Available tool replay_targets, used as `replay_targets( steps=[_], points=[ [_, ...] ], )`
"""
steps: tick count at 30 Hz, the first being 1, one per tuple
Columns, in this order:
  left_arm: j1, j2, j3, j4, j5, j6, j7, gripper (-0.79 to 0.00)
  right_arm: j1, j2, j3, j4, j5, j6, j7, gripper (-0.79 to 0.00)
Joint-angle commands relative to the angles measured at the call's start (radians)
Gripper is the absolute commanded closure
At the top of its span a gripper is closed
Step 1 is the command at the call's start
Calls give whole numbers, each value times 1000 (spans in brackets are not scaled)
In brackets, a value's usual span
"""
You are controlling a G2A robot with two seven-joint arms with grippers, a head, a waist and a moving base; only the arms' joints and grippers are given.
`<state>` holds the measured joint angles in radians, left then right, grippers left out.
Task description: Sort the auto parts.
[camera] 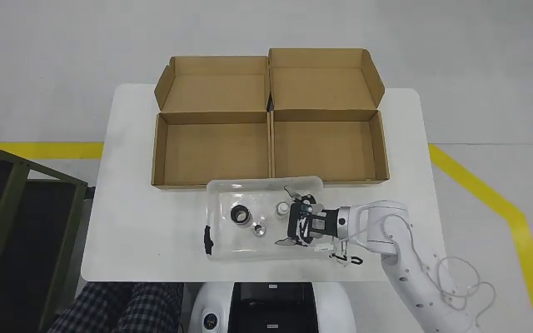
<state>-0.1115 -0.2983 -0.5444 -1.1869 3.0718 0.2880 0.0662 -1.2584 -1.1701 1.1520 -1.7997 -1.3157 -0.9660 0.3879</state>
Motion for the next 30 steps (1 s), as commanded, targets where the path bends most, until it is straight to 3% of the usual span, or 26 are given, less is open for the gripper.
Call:
replay_targets(
  steps=[1,4,5,6,9,13,14,16,17,30],
  points=[
    [0,0,0,0,0,0,0,-785,11,0,-6,12,-1,5,4,-785],
    [0,0,0,0,0,0,0,-785,26,1,-14,31,2,12,2,-785],
    [0,0,0,0,0,0,0,-785,31,1,-17,39,2,17,2,-742],
    [0,0,0,0,0,0,0,-785,37,1,-21,45,2,19,3,-597],
    [0,0,0,0,0,0,0,-785,51,1,-33,61,-3,26,10,-369],
    [0,0,0,0,0,0,0,-785,64,3,-44,76,0,27,14,-252],
    [0,0,0,0,0,0,0,-785,66,3,-46,79,0,26,15,-203],
    [0,0,0,0,0,0,0,-785,71,5,-49,82,-4,25,20,-34],
    [0,0,0,0,0,0,0,-785,73,5,-50,81,-5,24,19,0],
    [0,0,0,0,0,0,0,-785,58,23,-19,-12,38,-9,-21,0]
  ],
)
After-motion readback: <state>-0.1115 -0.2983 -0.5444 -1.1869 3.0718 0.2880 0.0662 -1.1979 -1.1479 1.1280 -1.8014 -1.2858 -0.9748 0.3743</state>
